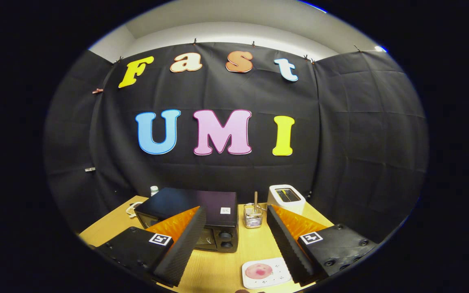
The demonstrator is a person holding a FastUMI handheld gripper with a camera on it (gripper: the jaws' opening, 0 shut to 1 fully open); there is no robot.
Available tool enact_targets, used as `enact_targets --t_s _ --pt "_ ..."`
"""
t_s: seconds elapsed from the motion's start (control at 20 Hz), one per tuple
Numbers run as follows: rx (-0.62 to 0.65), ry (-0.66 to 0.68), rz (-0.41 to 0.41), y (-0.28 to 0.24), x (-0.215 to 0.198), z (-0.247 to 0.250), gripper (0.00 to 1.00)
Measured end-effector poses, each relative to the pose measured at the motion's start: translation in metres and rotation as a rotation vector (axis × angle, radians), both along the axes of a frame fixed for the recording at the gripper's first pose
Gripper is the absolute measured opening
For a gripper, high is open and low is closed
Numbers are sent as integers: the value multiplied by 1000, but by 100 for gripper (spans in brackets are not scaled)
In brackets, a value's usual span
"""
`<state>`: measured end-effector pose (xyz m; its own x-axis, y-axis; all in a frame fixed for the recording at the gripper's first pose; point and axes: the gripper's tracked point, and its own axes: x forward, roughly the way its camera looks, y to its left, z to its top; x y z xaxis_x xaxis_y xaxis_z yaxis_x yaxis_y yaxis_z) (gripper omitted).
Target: Open the toaster oven, put the food inside, and close the toaster oven door.
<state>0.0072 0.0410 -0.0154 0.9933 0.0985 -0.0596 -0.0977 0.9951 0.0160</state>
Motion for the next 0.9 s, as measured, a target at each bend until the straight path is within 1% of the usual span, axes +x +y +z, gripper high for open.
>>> enact_targets --t_s 0.2,0.35,0.55,0.9 --pt "-1 14 44 34 12 -6 98" --pt "23 46 59 58 22 -15 98" --pt "10 77 61 92 44 -30 98" --pt "10 171 35 148 78 -70 98"
